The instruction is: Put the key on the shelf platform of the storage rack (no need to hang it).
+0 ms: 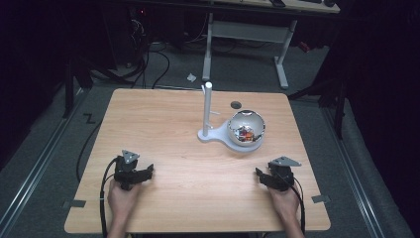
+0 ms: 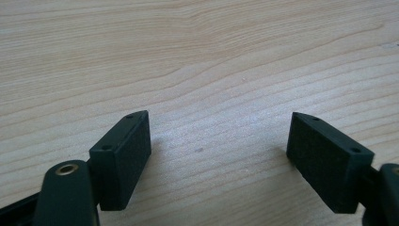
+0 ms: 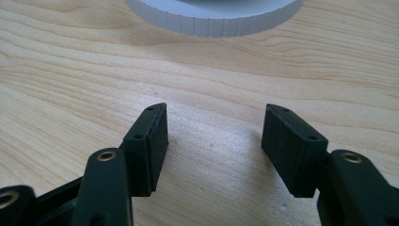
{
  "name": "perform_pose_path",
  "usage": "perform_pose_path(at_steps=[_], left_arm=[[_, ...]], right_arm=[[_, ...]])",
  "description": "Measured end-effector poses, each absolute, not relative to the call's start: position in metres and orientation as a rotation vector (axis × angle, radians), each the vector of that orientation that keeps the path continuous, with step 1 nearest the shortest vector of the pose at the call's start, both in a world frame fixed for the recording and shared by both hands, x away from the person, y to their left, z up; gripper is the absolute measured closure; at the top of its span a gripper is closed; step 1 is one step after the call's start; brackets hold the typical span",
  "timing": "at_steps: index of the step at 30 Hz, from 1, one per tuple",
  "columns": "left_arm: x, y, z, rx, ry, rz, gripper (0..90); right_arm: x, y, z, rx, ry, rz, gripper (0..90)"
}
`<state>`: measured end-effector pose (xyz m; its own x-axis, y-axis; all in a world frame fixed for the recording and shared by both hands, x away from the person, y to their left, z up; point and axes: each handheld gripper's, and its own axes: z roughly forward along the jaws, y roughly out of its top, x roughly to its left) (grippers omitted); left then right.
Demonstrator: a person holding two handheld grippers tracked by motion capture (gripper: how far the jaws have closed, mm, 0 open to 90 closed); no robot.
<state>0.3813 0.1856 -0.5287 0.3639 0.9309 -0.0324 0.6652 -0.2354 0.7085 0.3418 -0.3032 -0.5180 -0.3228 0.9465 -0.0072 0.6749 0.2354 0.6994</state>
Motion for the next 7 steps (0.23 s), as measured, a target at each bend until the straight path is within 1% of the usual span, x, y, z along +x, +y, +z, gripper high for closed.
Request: perform_pose_path(at_steps=[7], left_arm=[[0.3813,0.1857,-0.5287,1.99,1.377,0.535,22.6]], right_arm=[[0.342,-0.3035,-0.518,1.483,2.084,0.844,41.5]])
